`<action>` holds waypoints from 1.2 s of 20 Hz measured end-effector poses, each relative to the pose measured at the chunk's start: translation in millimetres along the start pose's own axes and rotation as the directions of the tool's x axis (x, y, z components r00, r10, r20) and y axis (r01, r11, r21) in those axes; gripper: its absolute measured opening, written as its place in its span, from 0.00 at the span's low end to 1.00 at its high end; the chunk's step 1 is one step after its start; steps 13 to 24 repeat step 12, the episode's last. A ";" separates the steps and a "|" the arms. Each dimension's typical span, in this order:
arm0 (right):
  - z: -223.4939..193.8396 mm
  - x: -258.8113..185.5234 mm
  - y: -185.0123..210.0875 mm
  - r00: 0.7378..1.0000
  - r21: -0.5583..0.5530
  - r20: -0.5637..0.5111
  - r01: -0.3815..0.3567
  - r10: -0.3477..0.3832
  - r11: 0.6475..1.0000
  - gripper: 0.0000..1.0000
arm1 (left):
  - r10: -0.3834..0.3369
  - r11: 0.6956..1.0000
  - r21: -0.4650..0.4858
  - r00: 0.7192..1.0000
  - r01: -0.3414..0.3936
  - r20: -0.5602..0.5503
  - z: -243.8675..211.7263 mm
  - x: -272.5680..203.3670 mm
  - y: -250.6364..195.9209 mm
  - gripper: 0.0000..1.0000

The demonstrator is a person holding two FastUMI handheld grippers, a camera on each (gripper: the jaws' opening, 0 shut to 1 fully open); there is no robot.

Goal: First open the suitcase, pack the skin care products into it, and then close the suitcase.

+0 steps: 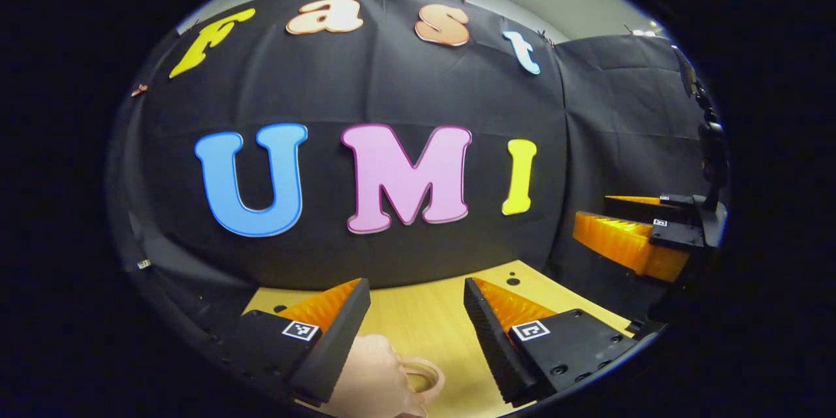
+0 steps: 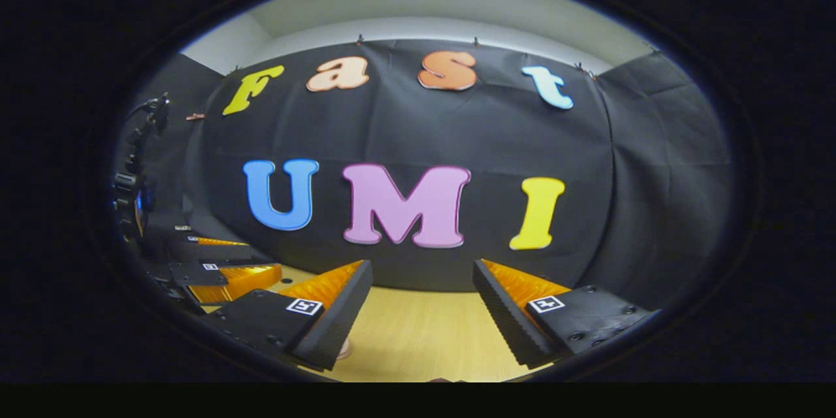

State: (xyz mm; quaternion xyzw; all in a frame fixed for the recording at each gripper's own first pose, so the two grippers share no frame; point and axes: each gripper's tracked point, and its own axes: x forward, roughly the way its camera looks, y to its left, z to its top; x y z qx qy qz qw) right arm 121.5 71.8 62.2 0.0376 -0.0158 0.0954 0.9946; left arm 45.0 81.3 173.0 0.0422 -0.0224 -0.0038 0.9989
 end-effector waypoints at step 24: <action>19.8 1.5 1.7 0.997 0.029 0.076 0.021 -0.023 0.999 0.94 | 0.135 0.991 -0.042 0.974 -0.129 0.183 50.3 -27.5 37.7 0.92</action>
